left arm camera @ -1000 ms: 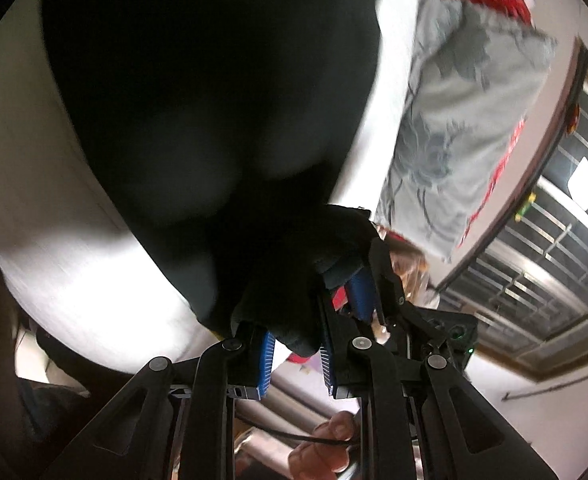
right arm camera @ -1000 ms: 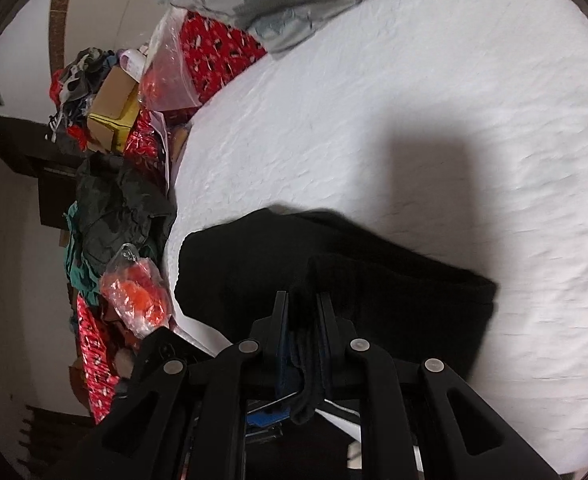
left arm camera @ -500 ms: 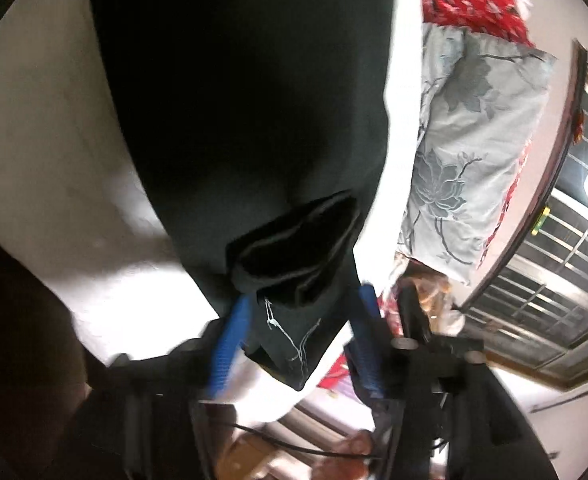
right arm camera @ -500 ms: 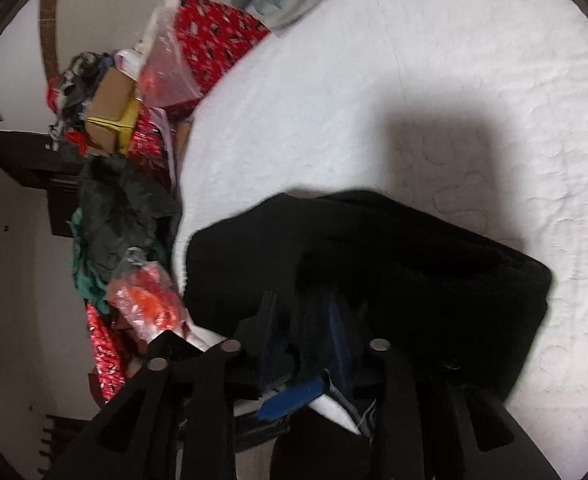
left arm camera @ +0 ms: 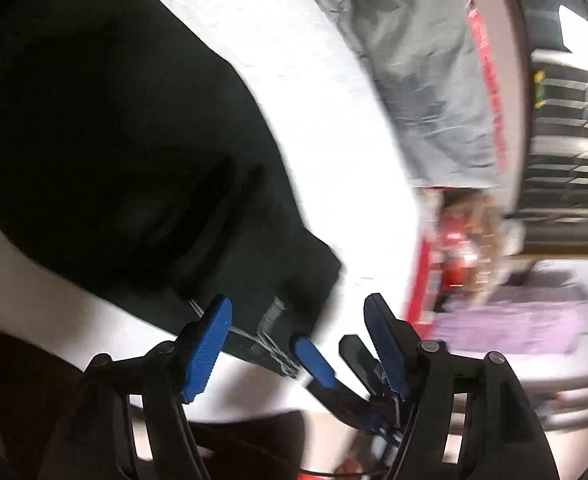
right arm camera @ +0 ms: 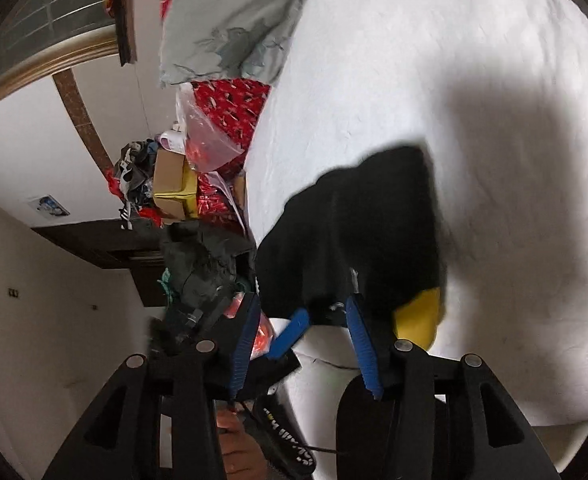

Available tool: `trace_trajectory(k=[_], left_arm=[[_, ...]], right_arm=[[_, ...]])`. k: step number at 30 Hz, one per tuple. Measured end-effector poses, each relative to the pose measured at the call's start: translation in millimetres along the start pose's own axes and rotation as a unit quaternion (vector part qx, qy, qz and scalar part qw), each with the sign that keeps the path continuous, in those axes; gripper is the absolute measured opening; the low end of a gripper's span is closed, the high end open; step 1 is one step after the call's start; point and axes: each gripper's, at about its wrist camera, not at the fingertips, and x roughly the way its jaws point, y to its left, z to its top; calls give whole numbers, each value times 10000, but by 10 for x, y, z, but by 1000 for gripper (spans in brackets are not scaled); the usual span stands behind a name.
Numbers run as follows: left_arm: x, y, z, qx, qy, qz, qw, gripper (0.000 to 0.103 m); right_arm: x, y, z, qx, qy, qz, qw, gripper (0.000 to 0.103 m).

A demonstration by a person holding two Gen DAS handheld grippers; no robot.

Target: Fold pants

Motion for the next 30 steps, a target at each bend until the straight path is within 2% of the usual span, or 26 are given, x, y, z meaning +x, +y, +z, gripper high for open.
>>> trace_trajectory(k=[1,2,3,5,7,8,9,10,12,15,19,22,24,27,30], left_arm=[[91,81,29,-73,51,229,9997,70],[160,151,46,-159,150,245,9995,68],[212,216,61,-246,221,202,9992,62],[165,325,72,-496,188,-72,9986,61],[98,318,84,-628,219,-272,9974,61],[58,301,80,-615,205,-342,9973,61],[3,279,69,-569,162,-355,9976,65],[-22,272,67,-537,113,-356,9979,70],[-63,244,55,-454,53,-280,9986,73],[63,217,65,-413,135,-89,9990,73],[160,189,56,-471,223,-37,9986,73],[225,66,127,-419,290,-26,9987,73],[220,10,155,-375,325,-73,9987,73],[143,3,179,-347,344,-198,9986,73],[-15,46,208,-342,346,-324,9983,73]], right_arm=[[13,-92,6,6,-60,-226,9997,45],[14,-190,23,18,-137,-464,9988,43],[22,-274,49,62,-194,-505,9985,28],[30,-385,64,257,-170,-406,9987,19],[6,-332,66,245,-134,-337,9990,22],[-22,-258,72,126,-155,-308,9993,30],[-61,-170,90,-18,-246,-271,9993,37],[-94,-103,112,-123,-348,-224,9991,39],[-152,23,173,-361,-568,-186,9976,42],[-135,103,259,-640,-705,-550,9939,42],[48,0,311,-825,-598,-1444,9843,40],[-15,-15,283,-762,-664,-1321,9861,41],[-95,45,246,-813,-700,-1298,9857,48],[-154,186,144,-1042,-749,-1360,9824,57],[-133,290,16,-1252,-704,-1552,9774,58]])
